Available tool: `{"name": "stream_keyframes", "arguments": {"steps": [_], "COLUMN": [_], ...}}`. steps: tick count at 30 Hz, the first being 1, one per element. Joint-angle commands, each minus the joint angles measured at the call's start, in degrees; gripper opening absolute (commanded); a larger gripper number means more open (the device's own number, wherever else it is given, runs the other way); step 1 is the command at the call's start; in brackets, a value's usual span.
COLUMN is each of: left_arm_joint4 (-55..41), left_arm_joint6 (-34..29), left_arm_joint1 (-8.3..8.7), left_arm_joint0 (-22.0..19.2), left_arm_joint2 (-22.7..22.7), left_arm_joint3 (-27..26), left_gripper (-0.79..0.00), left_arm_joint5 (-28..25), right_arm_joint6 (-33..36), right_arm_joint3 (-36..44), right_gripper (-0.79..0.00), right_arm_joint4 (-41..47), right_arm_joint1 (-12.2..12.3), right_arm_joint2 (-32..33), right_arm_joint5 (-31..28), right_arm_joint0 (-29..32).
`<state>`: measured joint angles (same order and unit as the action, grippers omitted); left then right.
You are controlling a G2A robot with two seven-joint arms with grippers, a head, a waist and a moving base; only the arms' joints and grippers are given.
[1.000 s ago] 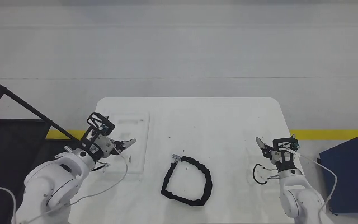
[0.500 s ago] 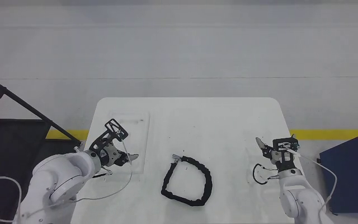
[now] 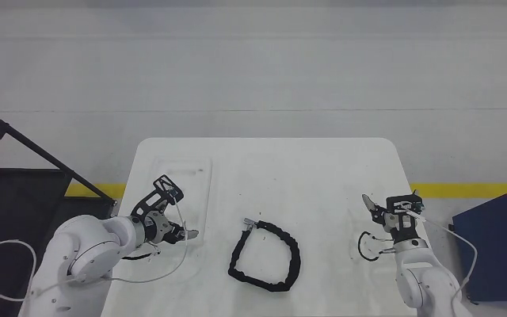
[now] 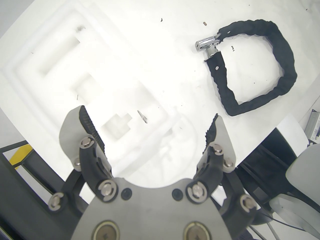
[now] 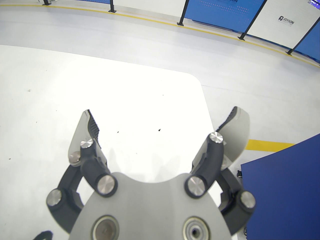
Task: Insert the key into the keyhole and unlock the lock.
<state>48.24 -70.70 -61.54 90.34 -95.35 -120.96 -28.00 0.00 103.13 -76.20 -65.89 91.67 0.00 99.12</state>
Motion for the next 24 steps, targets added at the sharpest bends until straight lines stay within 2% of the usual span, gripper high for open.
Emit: {"name": "stream_keyframes", "arguments": {"steps": [1, 13, 19, 24], "left_arm_joint4": [0.0, 1.7, 0.0, -2.9], "left_arm_joint6": [0.0, 0.5, -6.0, -10.7], "left_arm_joint1": [0.0, 0.07, 0.36, 0.53], "left_arm_joint0": [0.0, 0.2, -1.4, -4.3], "left_arm_joint2": [0.0, 0.3, 2.2, 3.7], "left_arm_joint3": [0.0, 0.3, 0.5, 1.2], "left_gripper": [0.0, 0.0, 0.0, 0.0], "left_arm_joint5": [0.0, 0.9, 8.1, 14.1], "right_arm_joint6": [0.0, 0.0, 0.0, 0.0], "right_arm_joint3": [0.0, 0.0, 0.0, 0.0], "right_gripper": [0.0, 0.0, 0.0, 0.0], "right_arm_joint4": [0.0, 0.0, 0.0, 0.0], "right_arm_joint1": [0.0, 0.0, 0.0, 0.0], "right_arm_joint2": [0.0, 0.0, 0.0, 0.0], "right_arm_joint5": [0.0, 0.0, 0.0, 0.0], "right_arm_joint0": [0.0, 0.0, 0.0, 0.0]}}
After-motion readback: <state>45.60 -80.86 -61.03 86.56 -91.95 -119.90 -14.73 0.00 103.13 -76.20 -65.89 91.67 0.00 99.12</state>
